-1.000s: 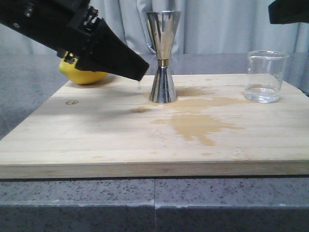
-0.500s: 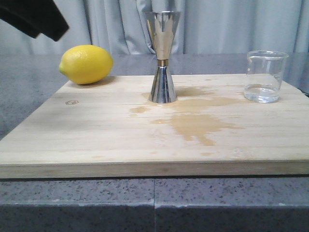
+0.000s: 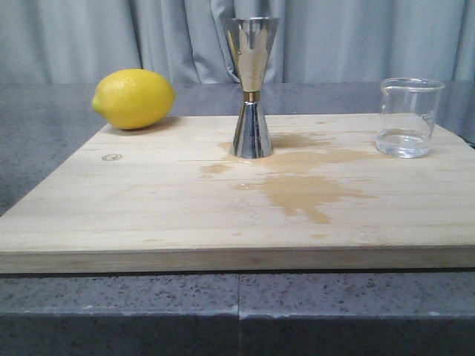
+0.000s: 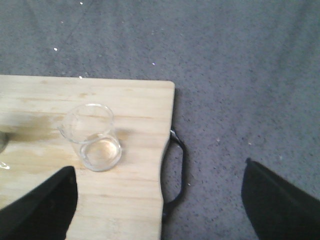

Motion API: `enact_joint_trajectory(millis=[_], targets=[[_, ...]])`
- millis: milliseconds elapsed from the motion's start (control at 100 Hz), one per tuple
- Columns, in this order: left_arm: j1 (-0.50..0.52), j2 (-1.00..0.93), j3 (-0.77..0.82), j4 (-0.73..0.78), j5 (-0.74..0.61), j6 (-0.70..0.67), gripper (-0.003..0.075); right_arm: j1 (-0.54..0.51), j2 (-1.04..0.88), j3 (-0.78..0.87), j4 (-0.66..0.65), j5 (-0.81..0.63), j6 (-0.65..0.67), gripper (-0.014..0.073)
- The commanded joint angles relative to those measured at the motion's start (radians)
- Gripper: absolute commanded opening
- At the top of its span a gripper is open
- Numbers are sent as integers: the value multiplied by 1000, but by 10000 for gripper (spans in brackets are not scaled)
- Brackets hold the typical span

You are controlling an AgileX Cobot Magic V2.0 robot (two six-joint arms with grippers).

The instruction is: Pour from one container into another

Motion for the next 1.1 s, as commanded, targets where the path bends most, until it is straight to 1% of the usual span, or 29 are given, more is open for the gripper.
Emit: enact_joint_trajectory(millis=[0,160,300,480,530,600,750,830,1030,1090], targets=[[2,-58,24,36,-32,-67,442,3,-18,-54,20,49,-39,604],[2,-160,124,38,-45,-111,440,3,-63,-62,159,100,-136,604],[2,-216,161,38,-68,-115,440,3,-85,-62,162,107,-143,604],[2,-224,163,38,-70,-115,439,3,-87,-62,154,109,-143,603],[2,-224,163,38,-72,-115,429,3,-87,-62,152,111,-143,584],[2,-224,163,36,-74,-115,386,3,-87,-62,152,115,-143,507],[2,-224,163,36,-77,-115,230,3,-87,-62,151,115,-143,244],[2,-224,163,36,-77,-115,152,3,-87,-62,151,115,-143,132],[2,-224,163,34,-77,-115,-20,3,-87,-62,151,115,-143,-53],[2,-224,163,34,-77,-115,-19,3,-87,-62,151,115,-143,-71]])
